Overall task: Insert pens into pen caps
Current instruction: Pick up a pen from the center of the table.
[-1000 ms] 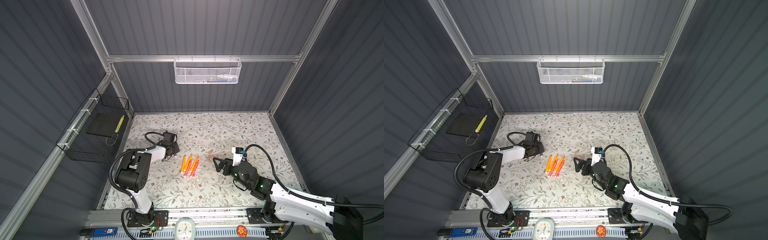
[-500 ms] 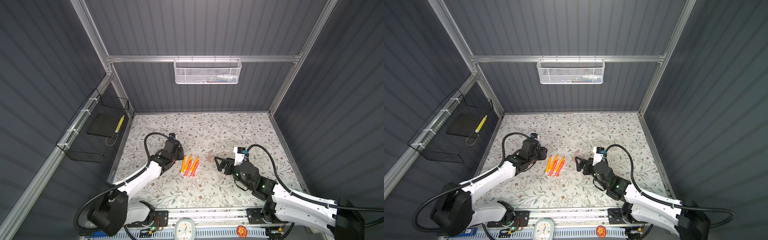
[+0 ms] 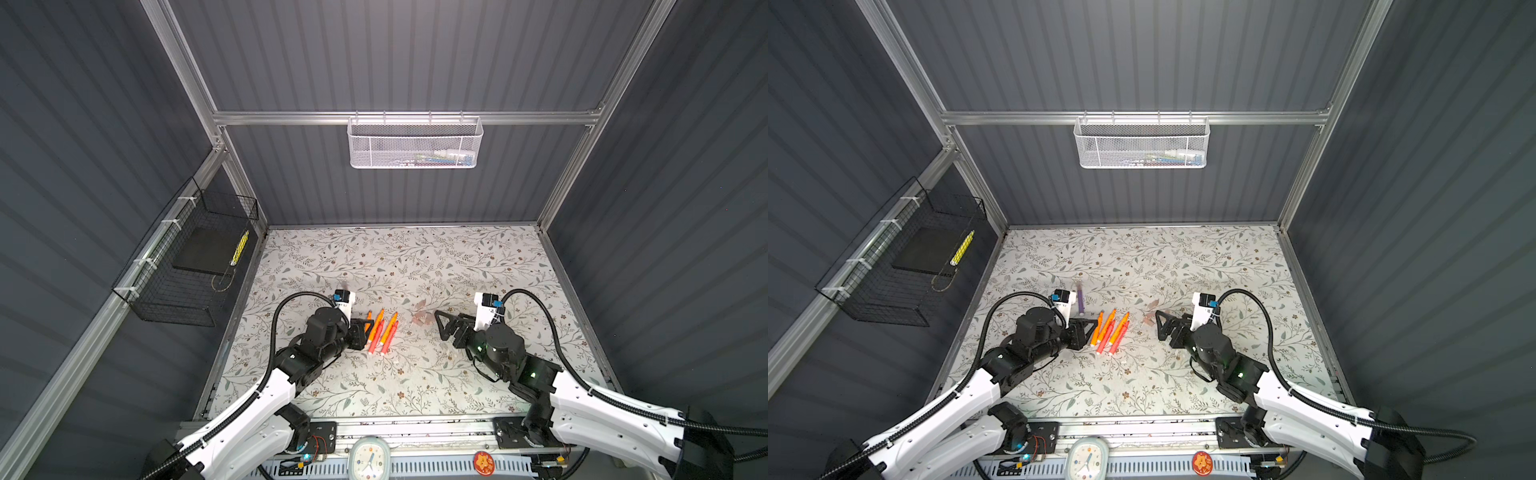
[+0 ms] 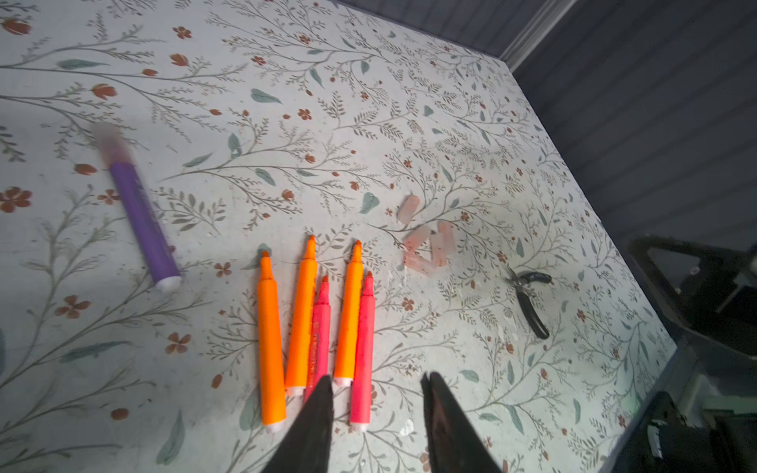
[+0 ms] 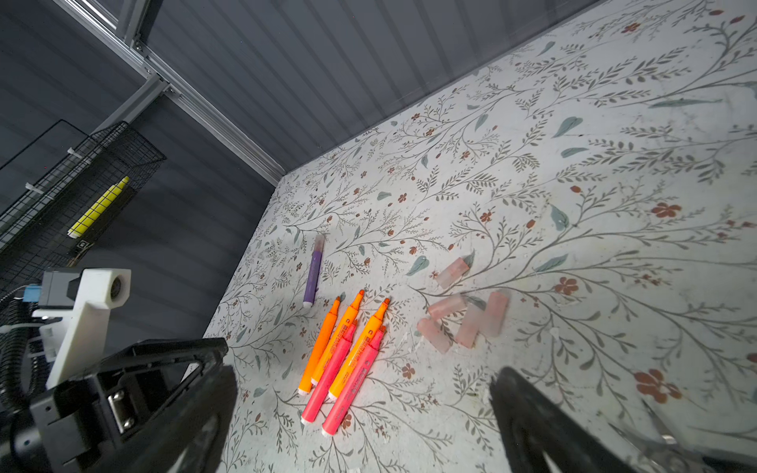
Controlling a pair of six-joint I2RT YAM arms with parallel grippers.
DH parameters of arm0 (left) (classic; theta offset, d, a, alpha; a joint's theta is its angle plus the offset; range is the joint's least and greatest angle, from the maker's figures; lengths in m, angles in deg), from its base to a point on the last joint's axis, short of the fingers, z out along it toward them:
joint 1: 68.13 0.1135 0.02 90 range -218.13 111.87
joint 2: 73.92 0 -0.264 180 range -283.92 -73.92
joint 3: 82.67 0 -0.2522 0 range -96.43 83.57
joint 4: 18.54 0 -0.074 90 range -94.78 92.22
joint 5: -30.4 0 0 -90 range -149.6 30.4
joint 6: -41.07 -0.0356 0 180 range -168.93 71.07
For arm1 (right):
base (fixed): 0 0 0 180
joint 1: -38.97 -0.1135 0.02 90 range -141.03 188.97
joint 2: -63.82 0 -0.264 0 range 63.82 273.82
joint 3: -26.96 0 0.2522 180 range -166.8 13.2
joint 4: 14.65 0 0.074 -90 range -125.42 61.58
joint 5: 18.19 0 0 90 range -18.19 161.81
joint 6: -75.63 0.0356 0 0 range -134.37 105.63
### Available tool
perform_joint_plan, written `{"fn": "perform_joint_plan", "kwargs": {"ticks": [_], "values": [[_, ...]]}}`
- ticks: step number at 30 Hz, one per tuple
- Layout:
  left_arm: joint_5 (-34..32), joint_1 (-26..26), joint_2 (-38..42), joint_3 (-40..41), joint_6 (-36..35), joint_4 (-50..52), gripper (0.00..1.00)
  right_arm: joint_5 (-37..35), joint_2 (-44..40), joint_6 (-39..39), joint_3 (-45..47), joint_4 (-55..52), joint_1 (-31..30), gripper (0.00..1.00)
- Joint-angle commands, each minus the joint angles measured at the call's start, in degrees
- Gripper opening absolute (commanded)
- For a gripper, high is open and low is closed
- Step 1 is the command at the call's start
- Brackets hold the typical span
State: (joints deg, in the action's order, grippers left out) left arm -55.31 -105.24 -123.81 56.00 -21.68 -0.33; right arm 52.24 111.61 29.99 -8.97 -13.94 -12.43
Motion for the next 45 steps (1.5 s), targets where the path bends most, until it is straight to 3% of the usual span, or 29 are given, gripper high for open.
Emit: {"fn": "perform_joint_plan", "kwargs": {"ticks": [1,6,12,28,33,39,45], "values": [[-0.4,-5.2,-4.1,0.6,1.4,-0.6,0.37,-1.1,0.0,-0.9,0.6,-1.5,0.2,0.99],[-7.2,-14.0,-14.3,-2.3,2.4,-3.0,0.3,-1.1,0.3,-0.8,0.5,-1.8,0.2,0.99],[-10.5,-18.3,-22.6,-4.9,1.6,-3.5,0.28,-1.0,-0.3,-1.0,0.3,-2.7,0.6,0.99],[-20.9,-18.9,-29.0,-7.9,0.6,-0.3,0.32,-0.9,-0.9,-0.5,0.8,-3.0,0.8,0.99],[-21.8,-18.9,-33.1,-10.0,0.3,0.2,0.33,-1.0,-1.3,-0.4,0.9,-3.2,0.8,0.99],[-25.4,-18.9,-36.0,-11.3,1.0,1.2,0.41,-1.2,-1.7,-0.5,1.2,-3.5,0.9,0.99],[-24.4,-18.9,-37.7,-12.2,0.6,1.4,0.44,-1.2,-1.9,-0.5,1.2,-3.6,0.9,0.99]]}}
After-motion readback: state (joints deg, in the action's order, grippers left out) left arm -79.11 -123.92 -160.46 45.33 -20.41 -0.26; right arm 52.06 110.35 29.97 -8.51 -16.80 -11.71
